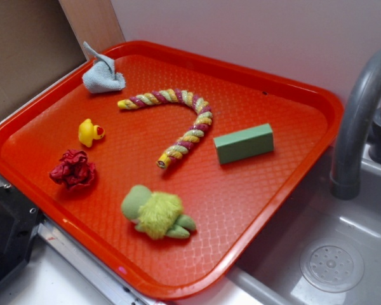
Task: Grab the green block.
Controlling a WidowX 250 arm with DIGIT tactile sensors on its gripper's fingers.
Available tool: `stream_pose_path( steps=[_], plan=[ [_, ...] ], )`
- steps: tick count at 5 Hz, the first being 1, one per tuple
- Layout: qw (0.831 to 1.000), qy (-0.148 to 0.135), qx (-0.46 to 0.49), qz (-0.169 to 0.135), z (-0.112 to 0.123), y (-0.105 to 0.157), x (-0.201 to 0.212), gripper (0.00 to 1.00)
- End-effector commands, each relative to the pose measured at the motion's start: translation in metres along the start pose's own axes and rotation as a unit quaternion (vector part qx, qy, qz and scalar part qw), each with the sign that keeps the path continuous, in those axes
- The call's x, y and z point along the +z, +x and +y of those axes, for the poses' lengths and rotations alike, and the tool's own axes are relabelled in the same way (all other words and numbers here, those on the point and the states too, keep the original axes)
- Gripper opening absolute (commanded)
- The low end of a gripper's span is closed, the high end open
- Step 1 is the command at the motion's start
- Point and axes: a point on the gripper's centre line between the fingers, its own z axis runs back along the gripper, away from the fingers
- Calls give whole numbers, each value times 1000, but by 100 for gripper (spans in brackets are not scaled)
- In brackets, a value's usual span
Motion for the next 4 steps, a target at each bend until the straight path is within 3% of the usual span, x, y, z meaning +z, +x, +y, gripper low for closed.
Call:
stream_pose_path(
  steps=[1, 3, 4],
  plan=[
    [991, -35, -112, -60, -32, 57, -37, 100],
    [975, -14, -213, -69, -90, 105, -85, 100],
    [972, -6, -229, -48, -111, 121, -115, 100]
  ],
)
